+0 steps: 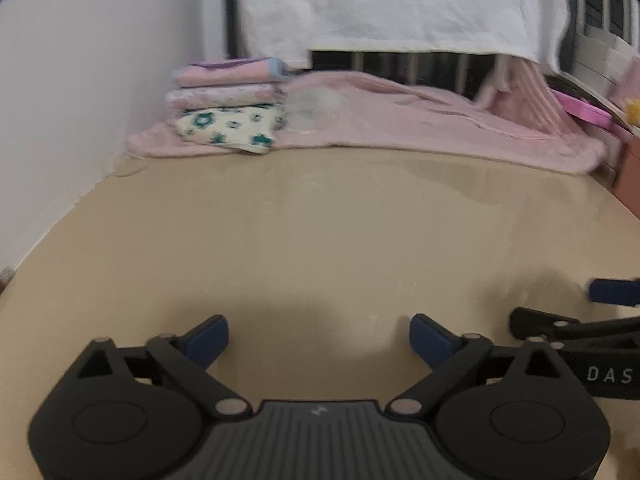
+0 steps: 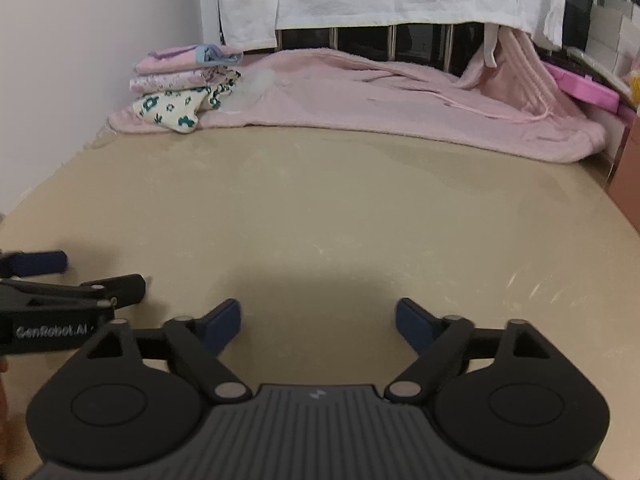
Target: Fold clothes
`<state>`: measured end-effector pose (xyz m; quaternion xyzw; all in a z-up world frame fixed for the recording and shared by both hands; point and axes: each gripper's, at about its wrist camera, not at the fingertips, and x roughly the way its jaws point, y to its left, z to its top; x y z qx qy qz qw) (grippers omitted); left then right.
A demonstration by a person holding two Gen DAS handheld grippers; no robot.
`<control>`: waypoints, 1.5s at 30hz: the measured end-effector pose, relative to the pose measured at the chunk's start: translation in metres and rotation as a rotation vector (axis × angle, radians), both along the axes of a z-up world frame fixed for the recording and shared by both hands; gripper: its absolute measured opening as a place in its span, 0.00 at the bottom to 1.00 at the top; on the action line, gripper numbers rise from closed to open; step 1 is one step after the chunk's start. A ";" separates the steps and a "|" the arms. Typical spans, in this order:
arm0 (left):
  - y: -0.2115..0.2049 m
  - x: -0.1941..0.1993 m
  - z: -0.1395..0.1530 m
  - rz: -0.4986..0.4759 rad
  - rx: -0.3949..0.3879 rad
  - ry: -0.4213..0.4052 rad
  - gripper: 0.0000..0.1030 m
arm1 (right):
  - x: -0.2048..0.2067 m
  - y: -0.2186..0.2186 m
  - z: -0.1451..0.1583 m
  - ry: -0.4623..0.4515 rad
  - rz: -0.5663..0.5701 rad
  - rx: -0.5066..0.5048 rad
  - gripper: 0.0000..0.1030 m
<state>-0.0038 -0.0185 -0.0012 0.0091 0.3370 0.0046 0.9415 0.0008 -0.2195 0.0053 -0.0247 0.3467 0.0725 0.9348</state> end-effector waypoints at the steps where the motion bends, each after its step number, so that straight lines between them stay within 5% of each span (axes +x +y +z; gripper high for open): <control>1: 0.003 0.002 0.000 0.018 -0.008 0.005 1.00 | 0.001 0.001 -0.002 -0.004 -0.010 -0.003 0.97; 45: -0.001 -0.004 -0.001 -0.037 -0.008 0.006 1.00 | -0.008 0.000 -0.006 -0.005 -0.066 0.009 0.99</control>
